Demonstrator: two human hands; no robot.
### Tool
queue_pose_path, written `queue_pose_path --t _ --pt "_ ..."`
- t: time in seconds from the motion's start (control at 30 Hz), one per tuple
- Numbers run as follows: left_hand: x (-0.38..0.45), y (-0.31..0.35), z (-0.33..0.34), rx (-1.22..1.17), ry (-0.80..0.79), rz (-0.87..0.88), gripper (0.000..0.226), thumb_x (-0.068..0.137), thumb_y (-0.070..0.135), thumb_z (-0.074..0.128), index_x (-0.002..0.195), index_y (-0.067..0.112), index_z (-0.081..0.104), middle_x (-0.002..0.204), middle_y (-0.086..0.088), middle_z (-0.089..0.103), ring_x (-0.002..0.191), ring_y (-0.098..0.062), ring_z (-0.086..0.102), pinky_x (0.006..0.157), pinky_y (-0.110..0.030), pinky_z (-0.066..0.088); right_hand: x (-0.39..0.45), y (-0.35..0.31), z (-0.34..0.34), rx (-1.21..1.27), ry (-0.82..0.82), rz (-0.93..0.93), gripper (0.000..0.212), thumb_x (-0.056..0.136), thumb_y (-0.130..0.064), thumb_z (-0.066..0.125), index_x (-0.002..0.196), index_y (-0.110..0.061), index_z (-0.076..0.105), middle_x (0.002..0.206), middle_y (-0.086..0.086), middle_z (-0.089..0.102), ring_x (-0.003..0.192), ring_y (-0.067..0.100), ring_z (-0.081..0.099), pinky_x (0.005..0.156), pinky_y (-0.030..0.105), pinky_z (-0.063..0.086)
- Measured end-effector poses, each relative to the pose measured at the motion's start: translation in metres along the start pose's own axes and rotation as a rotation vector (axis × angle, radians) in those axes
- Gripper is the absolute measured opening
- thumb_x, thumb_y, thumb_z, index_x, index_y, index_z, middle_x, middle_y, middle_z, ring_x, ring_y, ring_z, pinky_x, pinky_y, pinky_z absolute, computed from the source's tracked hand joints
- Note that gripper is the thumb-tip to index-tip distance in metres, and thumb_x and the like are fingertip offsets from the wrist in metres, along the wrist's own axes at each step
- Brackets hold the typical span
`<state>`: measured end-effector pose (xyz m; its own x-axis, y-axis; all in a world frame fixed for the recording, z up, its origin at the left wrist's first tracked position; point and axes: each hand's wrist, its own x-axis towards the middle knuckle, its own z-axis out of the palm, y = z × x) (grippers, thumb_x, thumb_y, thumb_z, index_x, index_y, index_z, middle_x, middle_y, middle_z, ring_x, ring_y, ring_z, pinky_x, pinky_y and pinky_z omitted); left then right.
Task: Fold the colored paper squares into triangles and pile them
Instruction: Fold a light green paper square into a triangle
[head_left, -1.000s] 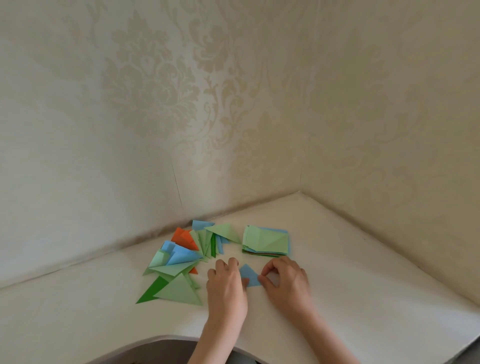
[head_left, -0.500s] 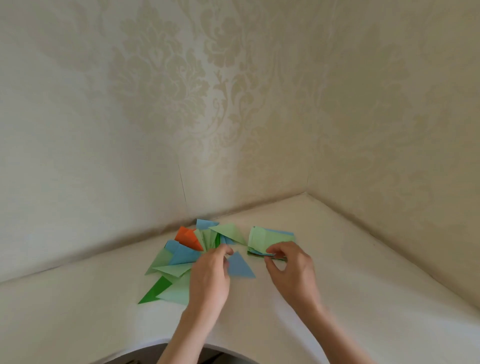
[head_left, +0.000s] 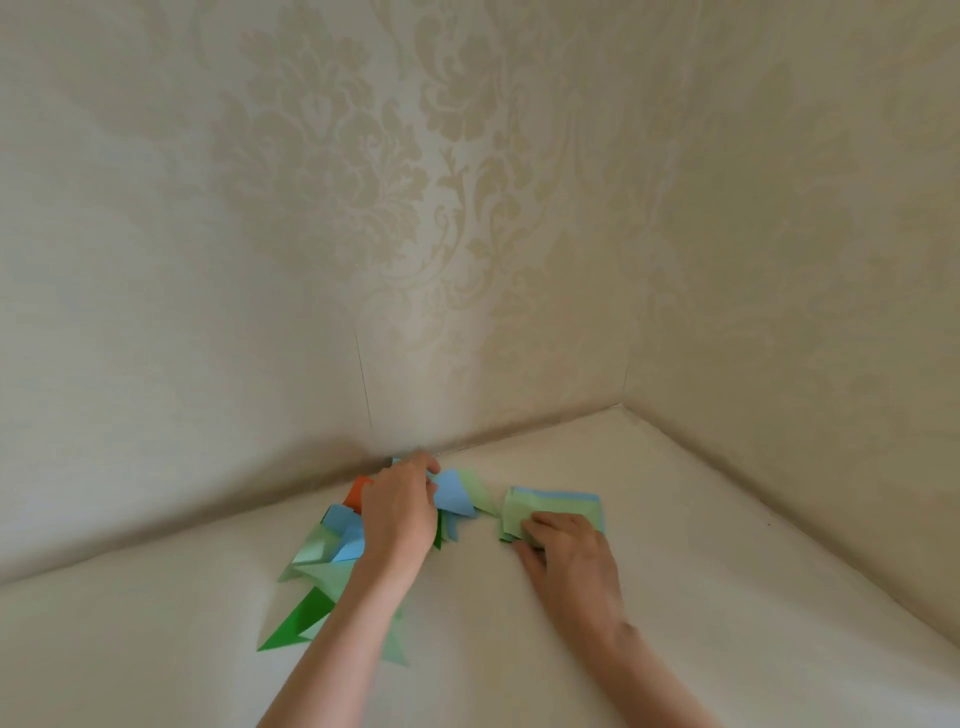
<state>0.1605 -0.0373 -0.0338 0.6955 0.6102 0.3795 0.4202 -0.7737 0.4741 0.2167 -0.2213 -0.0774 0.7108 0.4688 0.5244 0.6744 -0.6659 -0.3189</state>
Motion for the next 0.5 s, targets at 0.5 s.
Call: queue_pose_path --t 0.5 --pt "-0.024 0.019 0.01 0.027 0.251 0.21 0.036 0.062 -0.005 0.078 0.089 0.017 0.067 0.088 -0.004 0.057 0.079 -0.025 0.053 0.068 -0.035 0.045 -0.001 -0.005 -0.004 -0.03 0.023 -0.045 0.005 0.063 -0.03 0.077 0.062 -0.031 0.071 0.073 -0.02 0.068 0.067 0.012 0.061 0.06 0.027 0.047"
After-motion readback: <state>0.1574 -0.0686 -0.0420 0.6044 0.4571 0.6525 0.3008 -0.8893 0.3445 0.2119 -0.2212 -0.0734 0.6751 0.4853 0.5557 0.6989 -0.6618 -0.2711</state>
